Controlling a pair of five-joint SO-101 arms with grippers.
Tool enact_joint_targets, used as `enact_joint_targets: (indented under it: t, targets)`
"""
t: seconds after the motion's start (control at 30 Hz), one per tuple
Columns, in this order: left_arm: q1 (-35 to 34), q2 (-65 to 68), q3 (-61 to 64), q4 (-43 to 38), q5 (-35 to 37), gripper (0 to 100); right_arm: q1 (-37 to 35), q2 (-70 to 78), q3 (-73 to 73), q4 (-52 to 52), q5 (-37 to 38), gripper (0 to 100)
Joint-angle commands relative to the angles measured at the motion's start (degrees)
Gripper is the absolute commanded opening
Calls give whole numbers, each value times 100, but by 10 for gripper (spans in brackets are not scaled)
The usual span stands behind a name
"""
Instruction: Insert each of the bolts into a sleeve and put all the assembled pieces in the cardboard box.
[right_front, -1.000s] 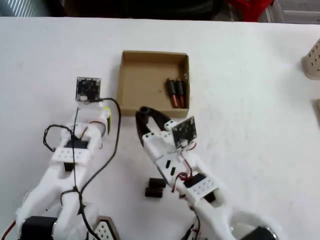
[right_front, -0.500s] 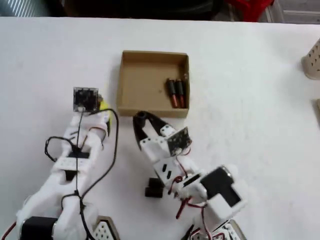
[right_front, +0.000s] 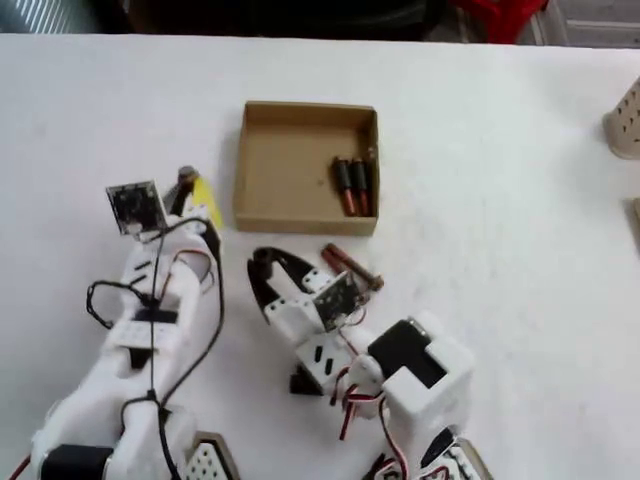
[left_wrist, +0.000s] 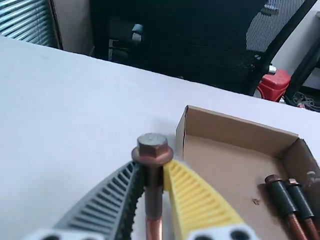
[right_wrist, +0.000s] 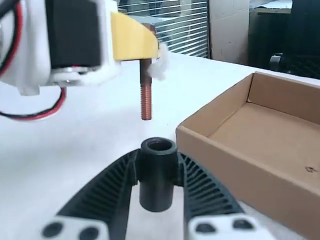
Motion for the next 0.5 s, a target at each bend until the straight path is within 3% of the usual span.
enact_joint_targets:
  t: [0.0,0.27,0.47]
  targets:
    - [523,-1095,431,-35,70,22,-48,-13,-141,-136,53,16]
    - [1051,-3433,712,1820,88,22,-48,13,-264,-119,53,16]
    - [1666,-4338,712,2831,79,22,-48,13,-299,57,44,16]
